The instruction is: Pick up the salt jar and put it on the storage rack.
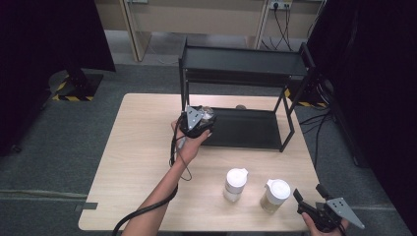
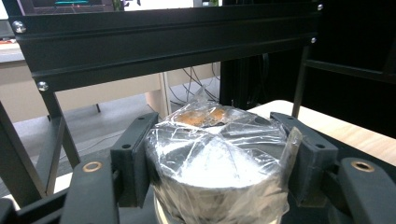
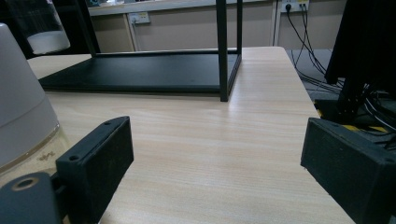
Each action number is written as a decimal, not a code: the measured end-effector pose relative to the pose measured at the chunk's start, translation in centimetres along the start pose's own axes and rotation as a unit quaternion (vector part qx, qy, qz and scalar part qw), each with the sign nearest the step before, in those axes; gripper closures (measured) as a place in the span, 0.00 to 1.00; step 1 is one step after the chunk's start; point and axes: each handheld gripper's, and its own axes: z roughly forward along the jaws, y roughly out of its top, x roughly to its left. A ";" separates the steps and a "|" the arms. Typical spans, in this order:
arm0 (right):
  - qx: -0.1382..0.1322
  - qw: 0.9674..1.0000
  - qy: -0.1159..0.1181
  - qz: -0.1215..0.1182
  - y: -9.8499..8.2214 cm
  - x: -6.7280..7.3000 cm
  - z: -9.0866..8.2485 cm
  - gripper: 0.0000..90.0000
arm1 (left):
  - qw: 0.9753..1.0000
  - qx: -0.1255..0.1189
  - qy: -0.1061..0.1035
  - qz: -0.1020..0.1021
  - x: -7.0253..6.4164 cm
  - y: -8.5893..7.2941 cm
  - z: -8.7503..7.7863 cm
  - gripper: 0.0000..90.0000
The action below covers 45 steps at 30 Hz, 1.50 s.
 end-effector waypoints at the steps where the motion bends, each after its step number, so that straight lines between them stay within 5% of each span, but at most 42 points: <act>1: 0.000 1.000 0.000 0.000 0.0 0.0 0.0 0.11 | 1.000 0.000 0.001 -0.001 0.0 0.0 0.2 0.39; 45: -0.001 1.000 0.006 -0.002 0.0 0.0 0.0 0.11 | 0.998 0.042 0.039 -0.012 0.9 -1.8 5.8 0.39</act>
